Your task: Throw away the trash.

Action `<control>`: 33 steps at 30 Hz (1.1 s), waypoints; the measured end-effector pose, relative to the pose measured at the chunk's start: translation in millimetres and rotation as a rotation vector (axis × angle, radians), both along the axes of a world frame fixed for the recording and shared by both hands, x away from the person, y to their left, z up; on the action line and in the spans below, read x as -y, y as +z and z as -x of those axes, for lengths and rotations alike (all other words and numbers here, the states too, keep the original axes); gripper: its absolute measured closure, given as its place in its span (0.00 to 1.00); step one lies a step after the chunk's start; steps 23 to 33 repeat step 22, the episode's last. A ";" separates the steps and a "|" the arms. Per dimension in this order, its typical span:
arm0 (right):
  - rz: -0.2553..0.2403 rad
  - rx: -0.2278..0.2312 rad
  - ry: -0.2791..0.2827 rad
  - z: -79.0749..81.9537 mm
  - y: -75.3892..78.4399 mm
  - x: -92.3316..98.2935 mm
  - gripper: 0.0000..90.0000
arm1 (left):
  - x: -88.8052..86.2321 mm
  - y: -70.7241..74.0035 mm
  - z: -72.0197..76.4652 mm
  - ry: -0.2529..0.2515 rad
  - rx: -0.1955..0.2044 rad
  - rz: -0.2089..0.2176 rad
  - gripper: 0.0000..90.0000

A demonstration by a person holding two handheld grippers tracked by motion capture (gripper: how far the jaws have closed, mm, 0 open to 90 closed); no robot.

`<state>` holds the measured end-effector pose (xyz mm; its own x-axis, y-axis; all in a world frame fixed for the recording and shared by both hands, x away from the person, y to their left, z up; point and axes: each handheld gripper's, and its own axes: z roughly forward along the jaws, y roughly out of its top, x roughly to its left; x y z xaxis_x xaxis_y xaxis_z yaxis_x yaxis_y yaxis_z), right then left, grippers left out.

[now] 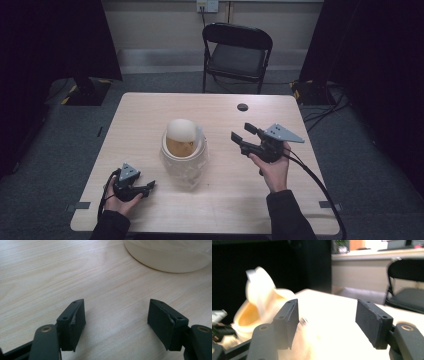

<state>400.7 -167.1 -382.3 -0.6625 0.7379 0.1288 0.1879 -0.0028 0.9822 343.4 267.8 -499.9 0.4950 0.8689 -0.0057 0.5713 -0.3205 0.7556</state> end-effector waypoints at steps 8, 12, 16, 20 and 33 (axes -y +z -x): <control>0.073 -0.133 -0.108 14.4 -55.5 47.8 0.37 | 0.4 -0.1 -0.2 -0.004 -0.001 0.002 0.32; 0.100 -0.215 -0.153 23.9 -83.2 74.7 0.36 | 0.3 -0.2 -0.3 -0.007 -0.003 0.004 0.32; 0.128 -0.278 -0.217 34.3 -106.6 102.9 0.35 | 0.3 -0.2 -0.4 -0.009 -0.003 0.004 0.31; 0.185 -0.308 -0.285 40.7 -112.2 124.3 0.31 | 0.1 0.0 -0.5 -0.015 -0.005 -0.001 0.30; 0.204 -0.312 -0.304 42.3 -112.1 127.6 0.30 | -0.1 0.0 -0.6 -0.017 -0.006 -0.001 0.30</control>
